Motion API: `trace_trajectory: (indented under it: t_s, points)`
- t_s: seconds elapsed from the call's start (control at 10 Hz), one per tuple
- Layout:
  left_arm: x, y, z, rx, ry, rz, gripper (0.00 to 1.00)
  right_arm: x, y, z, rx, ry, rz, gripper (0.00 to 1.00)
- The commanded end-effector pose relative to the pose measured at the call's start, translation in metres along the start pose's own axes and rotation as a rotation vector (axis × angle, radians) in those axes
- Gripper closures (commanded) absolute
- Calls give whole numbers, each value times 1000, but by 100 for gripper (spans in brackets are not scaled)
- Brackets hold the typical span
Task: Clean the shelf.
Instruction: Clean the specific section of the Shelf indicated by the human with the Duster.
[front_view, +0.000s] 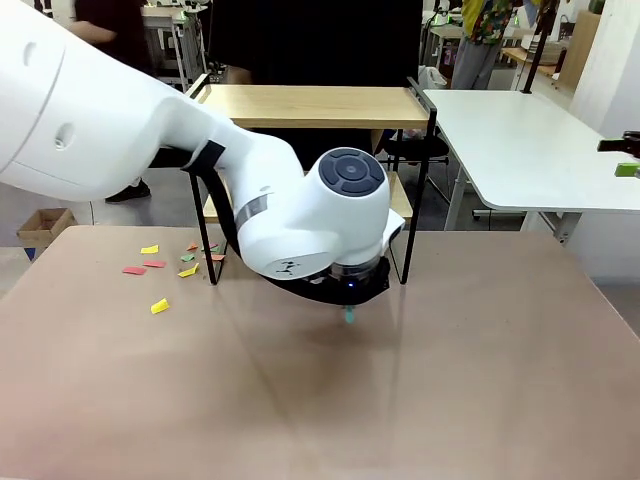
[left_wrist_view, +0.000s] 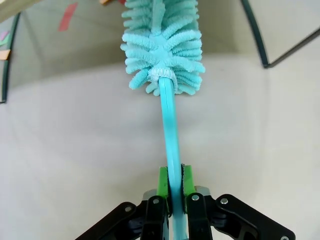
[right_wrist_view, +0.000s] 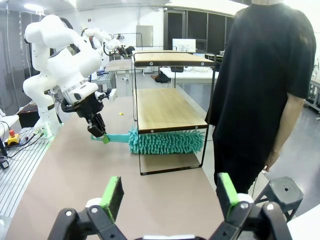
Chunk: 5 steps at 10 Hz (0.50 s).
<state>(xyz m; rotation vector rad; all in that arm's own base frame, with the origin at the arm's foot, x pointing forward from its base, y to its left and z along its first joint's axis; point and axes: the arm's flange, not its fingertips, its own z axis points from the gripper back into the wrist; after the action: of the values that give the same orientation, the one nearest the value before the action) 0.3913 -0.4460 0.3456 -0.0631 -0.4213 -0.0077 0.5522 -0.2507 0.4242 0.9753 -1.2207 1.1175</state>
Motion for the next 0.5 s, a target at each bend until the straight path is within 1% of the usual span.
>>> trace_trajectory:
  t_s: [0.0, 0.4]
  points:
    - [-2, 27, 6, 52, 19, 11, 87, 3, 0, -1, 1, -1, 7, 0]
    - [-7, 93, 9, 167, 31, 35, 87, 3, 0, -1, 1, -1, 7, 0]
